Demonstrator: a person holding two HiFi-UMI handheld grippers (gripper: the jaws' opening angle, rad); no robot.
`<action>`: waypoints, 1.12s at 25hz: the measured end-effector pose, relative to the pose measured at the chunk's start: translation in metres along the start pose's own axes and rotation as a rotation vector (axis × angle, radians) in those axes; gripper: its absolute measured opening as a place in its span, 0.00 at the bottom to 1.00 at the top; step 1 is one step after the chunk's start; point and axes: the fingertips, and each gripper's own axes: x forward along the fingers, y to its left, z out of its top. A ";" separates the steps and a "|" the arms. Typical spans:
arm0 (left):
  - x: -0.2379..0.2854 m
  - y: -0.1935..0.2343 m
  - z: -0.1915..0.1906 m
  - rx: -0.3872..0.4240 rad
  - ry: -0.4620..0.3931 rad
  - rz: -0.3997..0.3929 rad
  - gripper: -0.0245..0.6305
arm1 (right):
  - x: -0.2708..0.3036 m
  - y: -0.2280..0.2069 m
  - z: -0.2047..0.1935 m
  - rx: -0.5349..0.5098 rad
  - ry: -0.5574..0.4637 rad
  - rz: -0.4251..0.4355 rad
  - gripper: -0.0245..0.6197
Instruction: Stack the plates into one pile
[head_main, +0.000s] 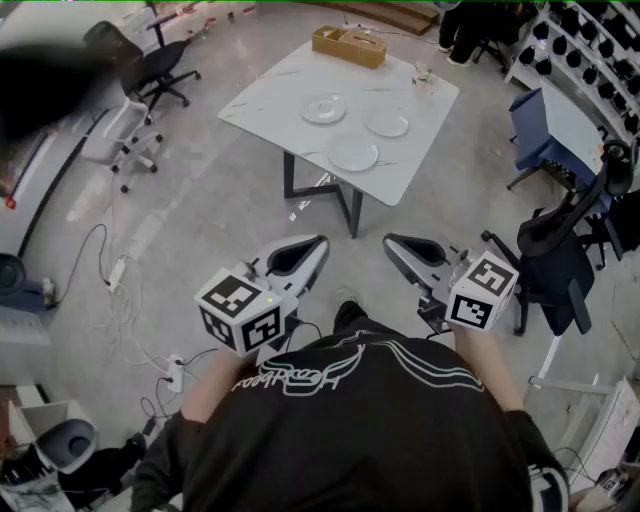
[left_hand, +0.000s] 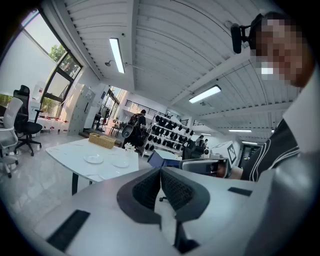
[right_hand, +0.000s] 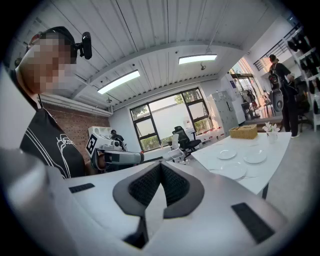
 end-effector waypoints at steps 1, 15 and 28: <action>-0.001 -0.001 0.000 0.003 0.001 -0.001 0.08 | -0.001 0.000 0.000 -0.001 -0.004 -0.003 0.08; 0.023 0.024 0.009 0.003 0.009 0.026 0.08 | -0.006 -0.040 0.016 -0.020 -0.079 -0.045 0.22; 0.128 0.137 0.034 -0.074 0.092 0.046 0.08 | 0.071 -0.182 0.041 0.029 0.024 -0.048 0.45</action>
